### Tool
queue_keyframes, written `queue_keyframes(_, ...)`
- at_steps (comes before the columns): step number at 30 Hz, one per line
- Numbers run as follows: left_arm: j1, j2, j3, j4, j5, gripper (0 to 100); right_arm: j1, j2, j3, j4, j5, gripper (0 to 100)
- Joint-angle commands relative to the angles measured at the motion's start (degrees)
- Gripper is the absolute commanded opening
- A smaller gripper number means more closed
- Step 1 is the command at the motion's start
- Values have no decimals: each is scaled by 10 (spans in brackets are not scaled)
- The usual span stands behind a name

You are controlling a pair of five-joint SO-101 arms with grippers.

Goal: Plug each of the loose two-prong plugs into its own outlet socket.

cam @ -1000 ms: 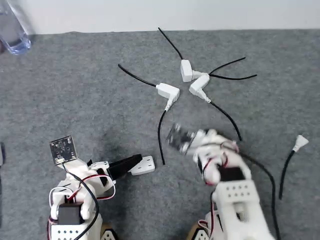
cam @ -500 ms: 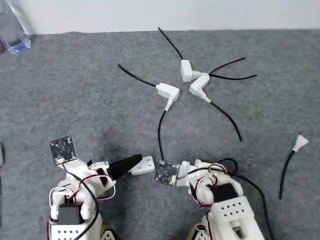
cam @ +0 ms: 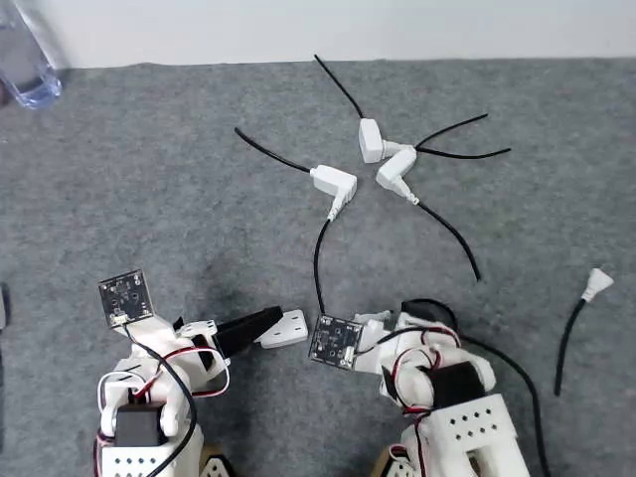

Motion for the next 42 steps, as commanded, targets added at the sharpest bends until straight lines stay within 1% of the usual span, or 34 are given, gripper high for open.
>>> queue_keyframes(1,1,-3,-7,4,-5,651,-3,-7,-76,18,0,294)
queue_keyframes(3,1,-3,-7,4,-5,651,-4,0,-83,8,2,293)
queue_keyframes(6,1,-3,-7,4,-5,651,-4,36,-81,-35,-1,292)
queue_keyframes(10,1,-3,-7,4,-5,651,-4,129,-85,-107,-3,292)
queue_keyframes(13,1,-3,-7,4,-5,651,-1,204,-96,-180,-26,292)
queue_keyframes(15,1,-3,-7,4,-5,651,-1,253,-116,-204,-32,292)
queue_keyframes(23,1,-3,-7,4,-5,651,-7,389,-206,-214,-33,292)
queue_keyframes(35,1,-3,-7,4,-5,651,-44,422,-204,-213,-33,292)
queue_keyframes(42,1,-3,-7,4,-5,651,-50,522,-246,-242,-31,292)
